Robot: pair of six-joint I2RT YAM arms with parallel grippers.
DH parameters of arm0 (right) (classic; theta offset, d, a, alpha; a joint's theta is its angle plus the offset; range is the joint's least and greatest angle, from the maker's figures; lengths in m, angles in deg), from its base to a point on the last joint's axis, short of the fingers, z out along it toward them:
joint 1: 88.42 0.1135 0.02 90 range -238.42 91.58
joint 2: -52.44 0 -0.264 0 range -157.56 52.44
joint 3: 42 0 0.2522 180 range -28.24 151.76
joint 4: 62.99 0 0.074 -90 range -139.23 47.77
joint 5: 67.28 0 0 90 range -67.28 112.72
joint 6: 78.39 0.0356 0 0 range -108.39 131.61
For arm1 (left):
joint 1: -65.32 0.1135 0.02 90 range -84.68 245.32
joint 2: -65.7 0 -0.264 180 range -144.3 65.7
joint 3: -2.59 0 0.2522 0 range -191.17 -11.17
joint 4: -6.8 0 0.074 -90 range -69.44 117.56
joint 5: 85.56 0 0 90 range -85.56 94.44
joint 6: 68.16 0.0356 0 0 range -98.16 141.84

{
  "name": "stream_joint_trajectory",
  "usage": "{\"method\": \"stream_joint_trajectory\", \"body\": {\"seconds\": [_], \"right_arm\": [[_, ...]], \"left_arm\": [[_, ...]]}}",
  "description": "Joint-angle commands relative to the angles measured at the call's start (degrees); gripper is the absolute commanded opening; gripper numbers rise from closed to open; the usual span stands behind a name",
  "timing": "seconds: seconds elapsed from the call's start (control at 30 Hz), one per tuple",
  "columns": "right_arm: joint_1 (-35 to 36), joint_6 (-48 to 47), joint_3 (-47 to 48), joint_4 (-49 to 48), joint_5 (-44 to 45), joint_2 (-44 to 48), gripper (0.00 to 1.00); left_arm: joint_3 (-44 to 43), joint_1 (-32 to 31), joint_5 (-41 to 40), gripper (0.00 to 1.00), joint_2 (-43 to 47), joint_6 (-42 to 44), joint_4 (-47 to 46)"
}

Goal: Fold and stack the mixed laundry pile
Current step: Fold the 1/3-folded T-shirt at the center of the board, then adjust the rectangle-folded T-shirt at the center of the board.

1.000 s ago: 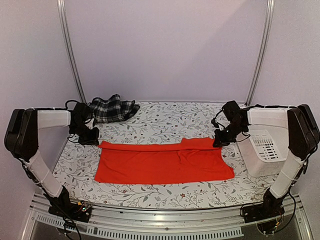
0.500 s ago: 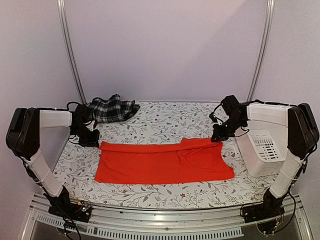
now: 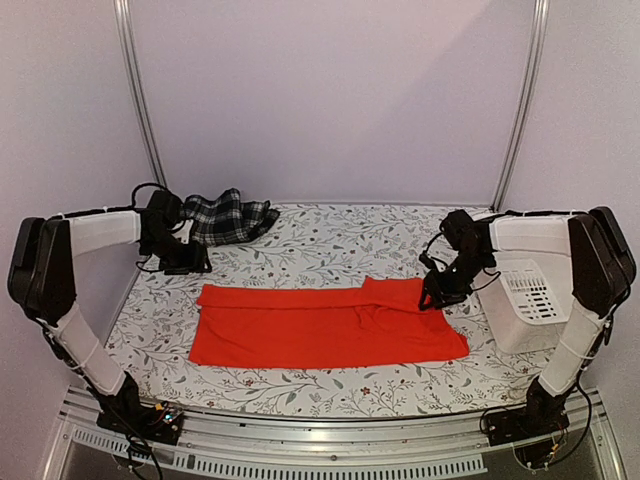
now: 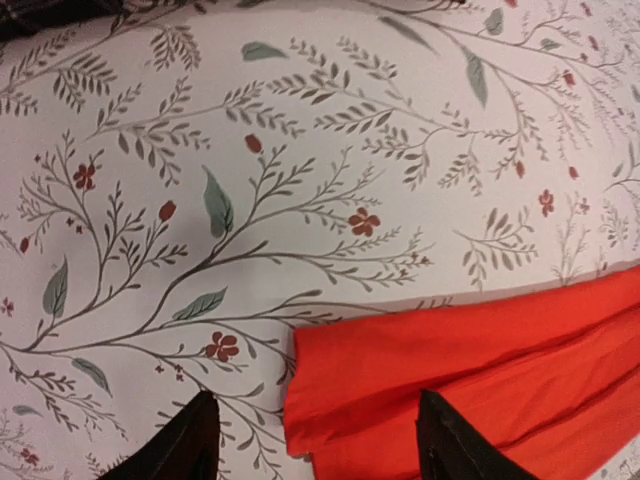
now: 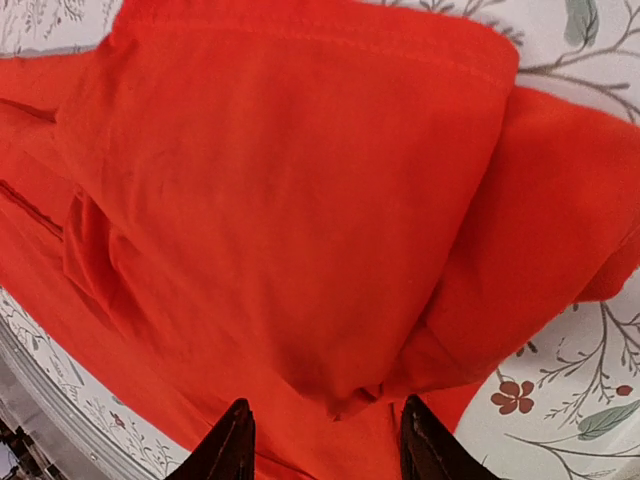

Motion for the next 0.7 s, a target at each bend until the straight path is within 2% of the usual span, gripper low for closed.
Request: {"method": "stream_joint_trajectory", "body": {"seconds": [0.0, 0.13, 0.23, 0.43, 0.67], "right_arm": [[-1.67, 2.12, 7.33, -1.14, -2.10, 2.28, 0.49], [-3.37, 2.97, 15.22, -0.57, -3.10, -2.53, 0.46], [-4.09, 2.39, 19.25, 0.27, -2.63, -7.31, 0.45], [-4.74, 1.54, 21.14, -0.21, -1.87, -13.34, 0.42], [-4.74, 1.35, 21.40, -0.63, 0.60, -17.82, 0.46]], "left_arm": [[-5.66, -4.26, 3.18, 0.69, 4.94, 1.44, -3.99], [-10.55, -8.10, 4.64, 0.69, 2.78, 0.57, -4.99], [-11.25, -11.32, 8.88, 0.68, 0.96, -0.76, -8.50], [-15.60, -17.49, 7.04, 0.66, -5.26, -1.66, -7.88], [-17.06, -20.20, 5.88, 0.66, -7.39, -2.36, -7.57]]}}
